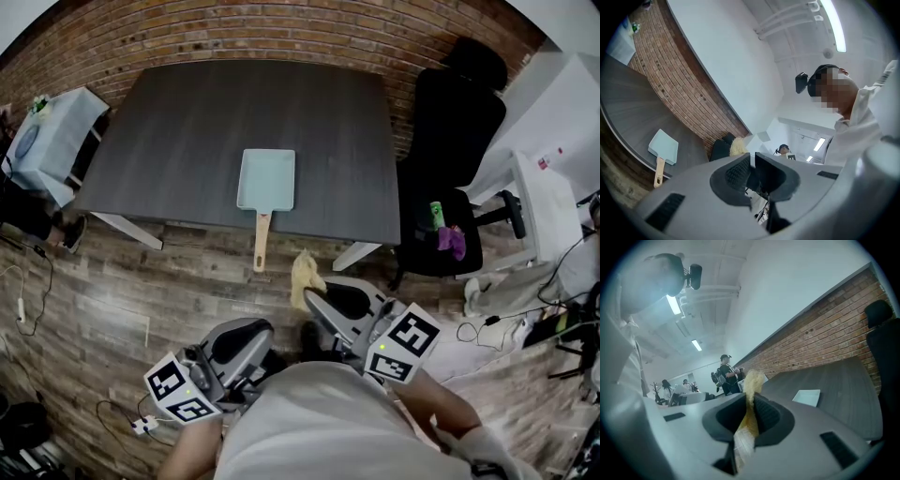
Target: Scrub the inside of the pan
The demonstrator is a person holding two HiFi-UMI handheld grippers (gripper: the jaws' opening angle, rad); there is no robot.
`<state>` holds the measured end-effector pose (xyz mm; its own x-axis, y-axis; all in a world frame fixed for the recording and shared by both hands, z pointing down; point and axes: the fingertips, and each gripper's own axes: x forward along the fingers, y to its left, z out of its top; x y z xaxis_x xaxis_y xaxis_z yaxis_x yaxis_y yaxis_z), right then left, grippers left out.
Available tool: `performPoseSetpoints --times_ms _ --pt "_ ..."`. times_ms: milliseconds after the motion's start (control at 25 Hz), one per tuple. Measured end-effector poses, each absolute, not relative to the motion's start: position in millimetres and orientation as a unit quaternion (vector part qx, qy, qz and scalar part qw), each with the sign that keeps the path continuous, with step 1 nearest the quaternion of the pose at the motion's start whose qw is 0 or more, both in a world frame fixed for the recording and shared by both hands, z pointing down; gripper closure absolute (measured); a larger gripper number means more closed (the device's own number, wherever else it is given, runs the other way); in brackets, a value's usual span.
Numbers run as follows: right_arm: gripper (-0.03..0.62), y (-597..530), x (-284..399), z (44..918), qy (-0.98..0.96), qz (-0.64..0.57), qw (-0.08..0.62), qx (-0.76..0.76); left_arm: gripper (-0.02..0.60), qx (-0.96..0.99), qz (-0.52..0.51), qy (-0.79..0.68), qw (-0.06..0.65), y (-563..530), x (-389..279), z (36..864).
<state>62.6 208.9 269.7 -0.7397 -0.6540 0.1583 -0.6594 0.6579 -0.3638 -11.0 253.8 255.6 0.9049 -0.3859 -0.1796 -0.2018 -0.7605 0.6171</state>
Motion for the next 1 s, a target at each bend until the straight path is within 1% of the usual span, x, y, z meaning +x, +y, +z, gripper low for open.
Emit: performPoseSetpoints --times_ms 320,1000 --pt "0.542 197 79 271 -0.904 0.218 -0.007 0.367 0.541 0.92 -0.151 -0.179 0.315 242 -8 258" --pt "0.542 173 130 286 -0.908 0.243 -0.002 0.342 0.538 0.904 -0.13 -0.246 0.326 221 28 278"
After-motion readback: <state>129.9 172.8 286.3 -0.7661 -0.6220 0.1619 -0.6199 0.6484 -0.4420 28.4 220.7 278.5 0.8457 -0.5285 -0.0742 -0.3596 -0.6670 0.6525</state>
